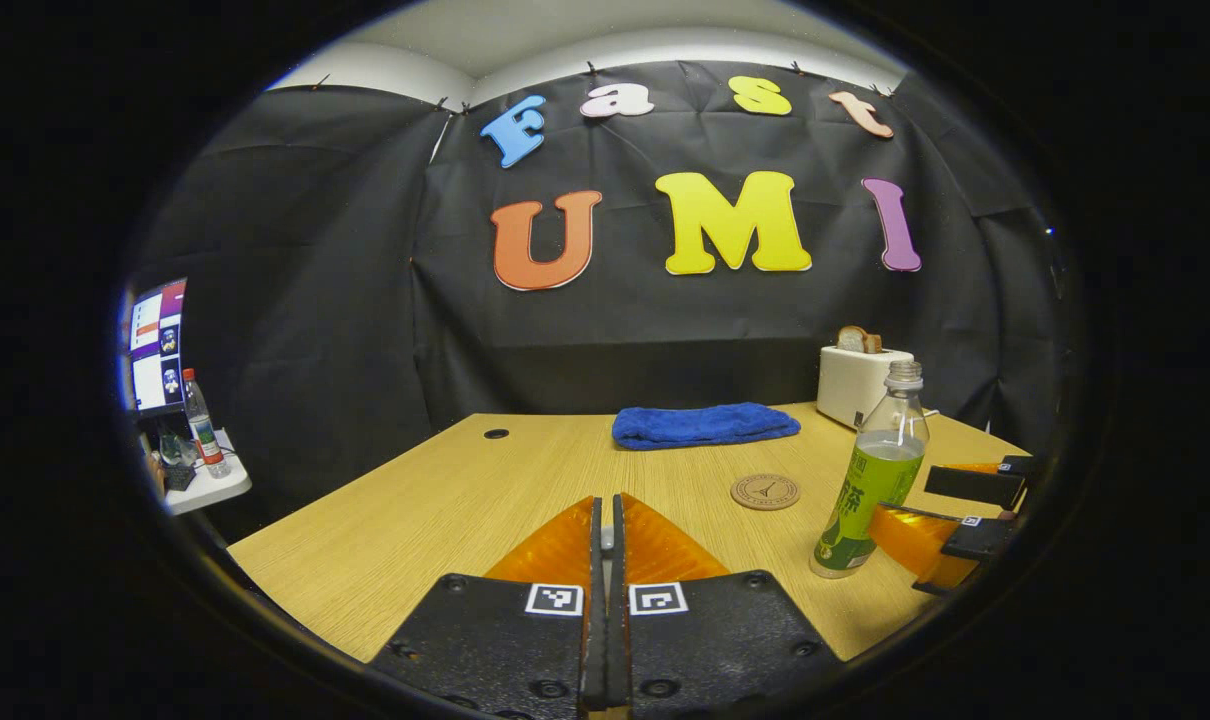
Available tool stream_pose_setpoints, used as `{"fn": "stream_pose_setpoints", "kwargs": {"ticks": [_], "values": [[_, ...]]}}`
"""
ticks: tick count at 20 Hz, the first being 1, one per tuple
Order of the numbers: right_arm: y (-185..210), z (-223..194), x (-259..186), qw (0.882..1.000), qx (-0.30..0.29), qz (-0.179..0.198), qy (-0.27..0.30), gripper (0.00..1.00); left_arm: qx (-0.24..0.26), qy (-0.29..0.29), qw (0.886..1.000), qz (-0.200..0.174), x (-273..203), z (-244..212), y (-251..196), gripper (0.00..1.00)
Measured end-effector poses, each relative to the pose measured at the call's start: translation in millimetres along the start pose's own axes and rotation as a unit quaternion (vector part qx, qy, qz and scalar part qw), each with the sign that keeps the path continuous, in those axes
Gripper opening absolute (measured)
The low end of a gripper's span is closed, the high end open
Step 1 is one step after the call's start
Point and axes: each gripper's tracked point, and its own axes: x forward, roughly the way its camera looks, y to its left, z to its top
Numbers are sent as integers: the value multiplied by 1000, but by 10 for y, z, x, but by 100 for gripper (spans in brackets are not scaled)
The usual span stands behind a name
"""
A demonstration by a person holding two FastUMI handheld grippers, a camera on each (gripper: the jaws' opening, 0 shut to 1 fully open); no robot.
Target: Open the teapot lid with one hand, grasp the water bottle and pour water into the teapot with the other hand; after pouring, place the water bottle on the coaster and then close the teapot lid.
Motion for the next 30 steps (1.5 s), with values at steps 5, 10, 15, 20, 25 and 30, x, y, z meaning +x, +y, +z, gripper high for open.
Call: {"fn": "stream_pose_setpoints", "kwargs": {"ticks": [5,10,15,20,25,30], "values": [[73,44,146,1000,-5,-16,-6,96,-12,-2,1000,3,-15,-1,88,3],[120,-34,231,1000,-9,-22,11,92,-30,5,999,13,-31,-85,259,3],[110,35,246,998,-46,-29,15,73,-24,7,1000,2,-14,-125,304,3],[117,284,239,984,-175,-27,6,70,-13,17,1000,-3,65,-225,395,3],[154,507,530,945,-325,-26,15,71,-21,8,1000,17,36,-189,672,3],[404,482,597,897,-442,-24,-1,71,-41,7,999,32,37,-240,910,3]]}}
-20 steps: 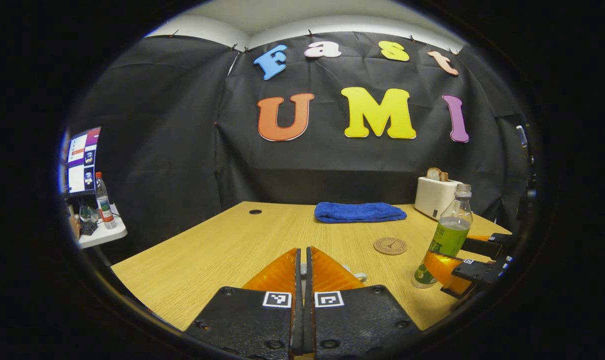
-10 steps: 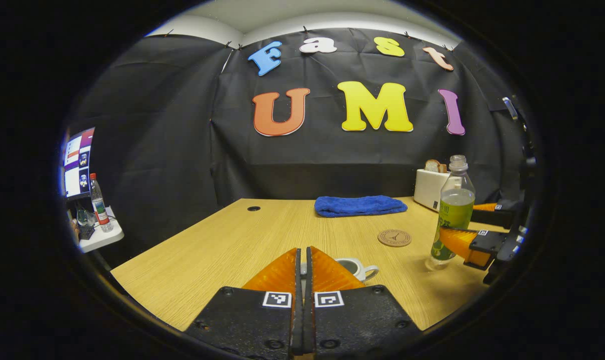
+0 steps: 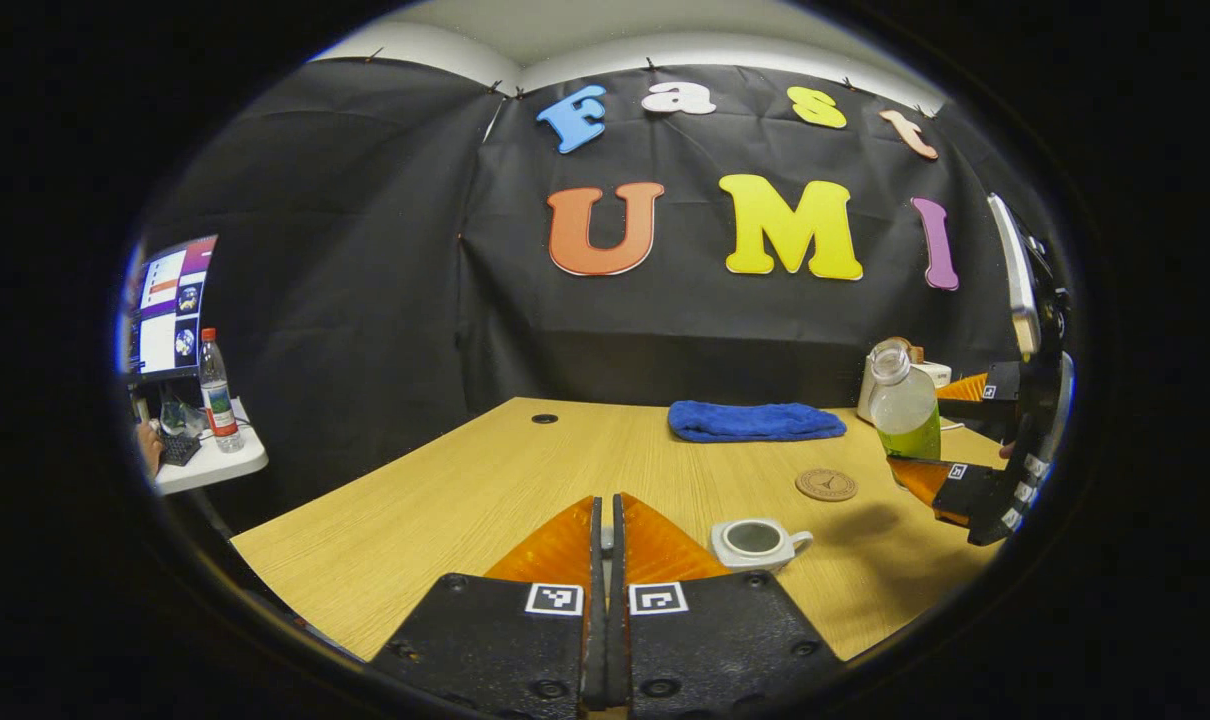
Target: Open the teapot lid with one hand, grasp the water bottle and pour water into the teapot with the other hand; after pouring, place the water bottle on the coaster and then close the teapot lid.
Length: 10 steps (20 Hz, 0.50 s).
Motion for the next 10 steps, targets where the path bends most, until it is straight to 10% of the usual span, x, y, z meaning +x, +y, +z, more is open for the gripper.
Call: {"fn": "stream_pose_setpoints", "kwargs": {"ticks": [10], "values": [[99,45,122,980,-199,-16,-9,72,11,1,1000,-1,44,-81,100,3]]}}
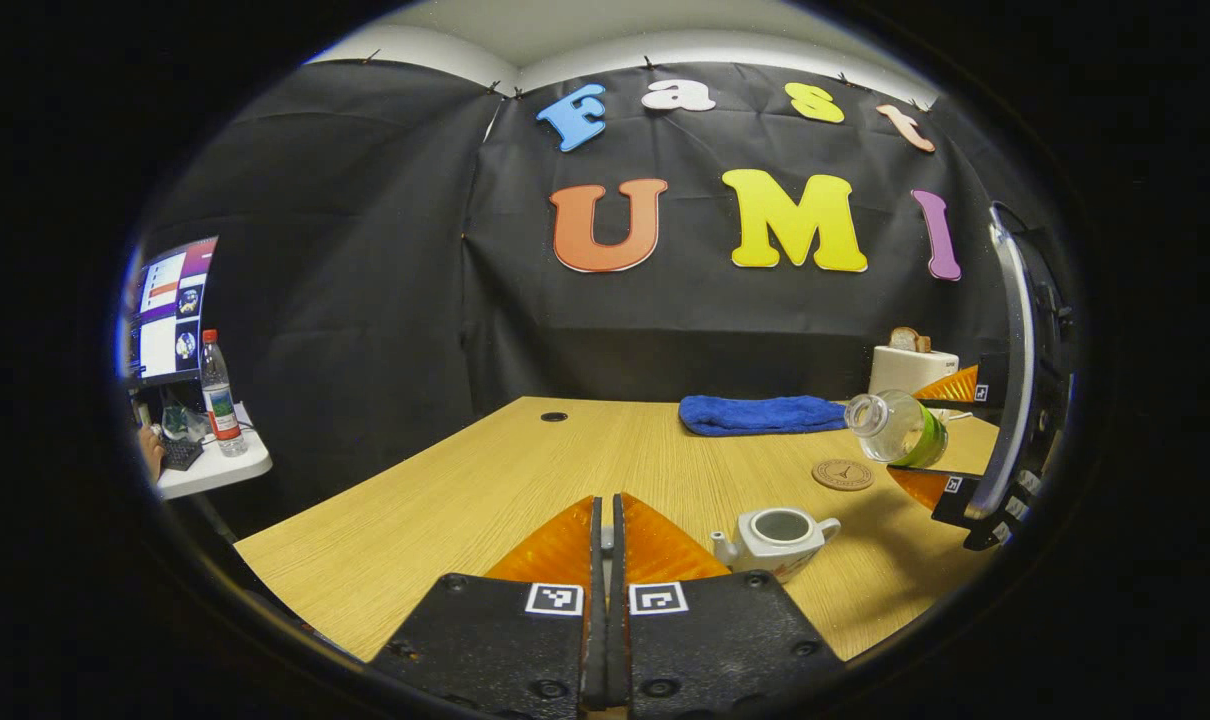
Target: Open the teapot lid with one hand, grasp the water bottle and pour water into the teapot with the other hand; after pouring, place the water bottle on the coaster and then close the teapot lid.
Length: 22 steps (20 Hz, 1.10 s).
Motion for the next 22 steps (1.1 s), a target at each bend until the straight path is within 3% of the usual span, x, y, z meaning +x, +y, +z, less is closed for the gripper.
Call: {"fn": "stream_pose_setpoints", "kwargs": {"ticks": [12,18,22], "values": [[30,159,31,983,-182,-26,-21,70,6,6,1000,0,12,-56,61,3],[-34,179,103,964,-259,-46,-31,70,4,8,1000,-2,-4,-61,73,3],[-97,227,139,946,-310,-81,-55,72,3,10,1000,-1,6,-71,78,3]]}}
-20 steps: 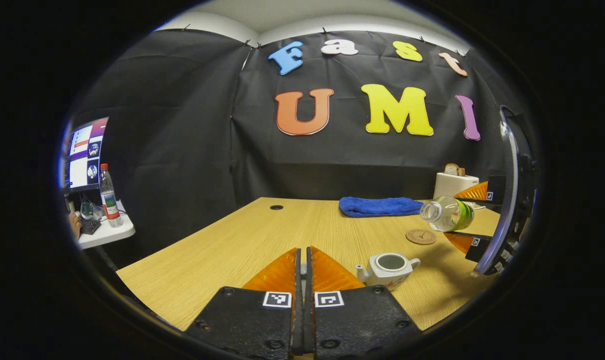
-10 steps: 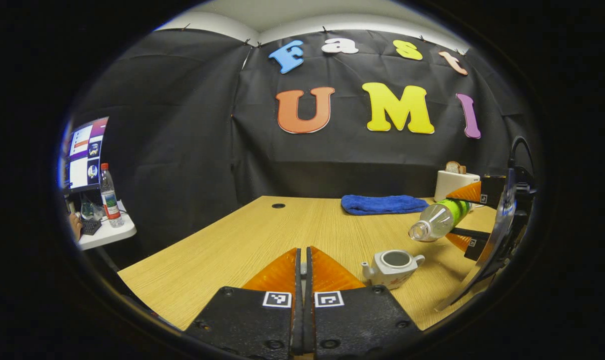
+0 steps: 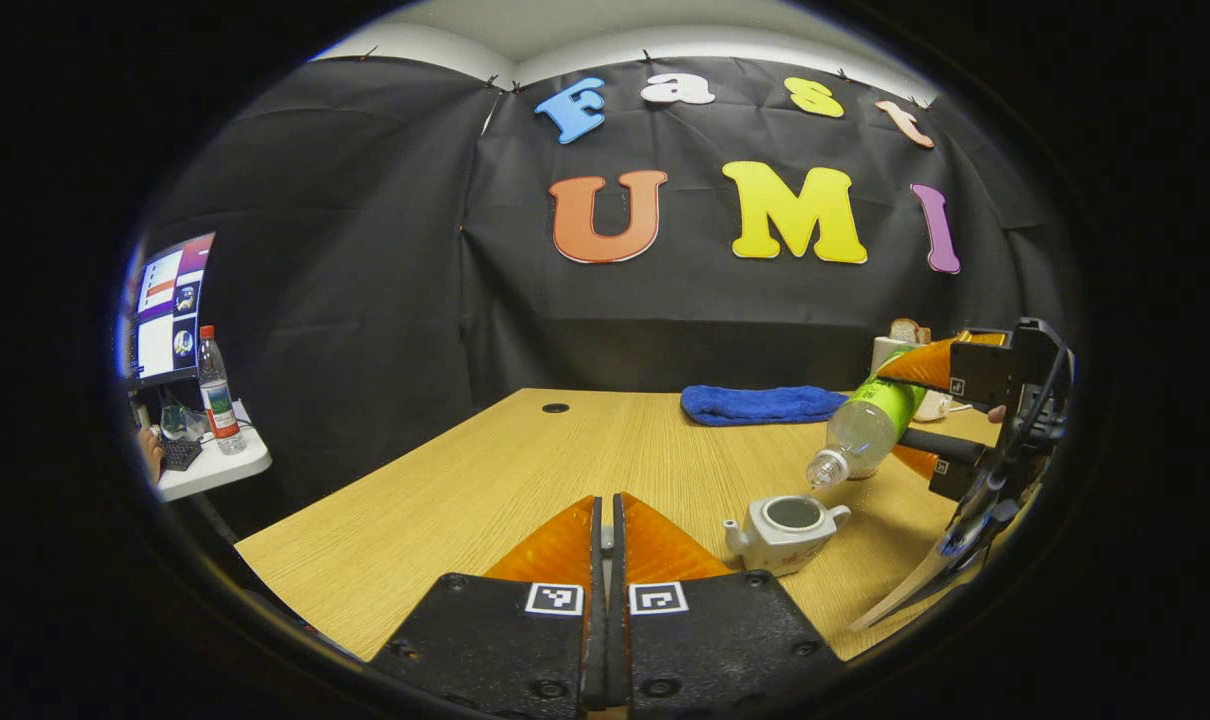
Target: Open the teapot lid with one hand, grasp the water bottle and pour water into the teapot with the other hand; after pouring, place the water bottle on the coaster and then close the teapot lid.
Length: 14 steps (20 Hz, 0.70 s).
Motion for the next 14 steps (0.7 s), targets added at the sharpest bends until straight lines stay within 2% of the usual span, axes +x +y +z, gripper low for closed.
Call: {"fn": "stream_pose_setpoints", "kwargs": {"ticks": [5,14], "values": [[-102,27,-12,999,-44,-25,-14,70,-1,1,1000,1,-9,-9,21,3],[-231,21,13,996,-83,-40,-16,72,-2,2,1000,0,-4,-18,35,3]]}}
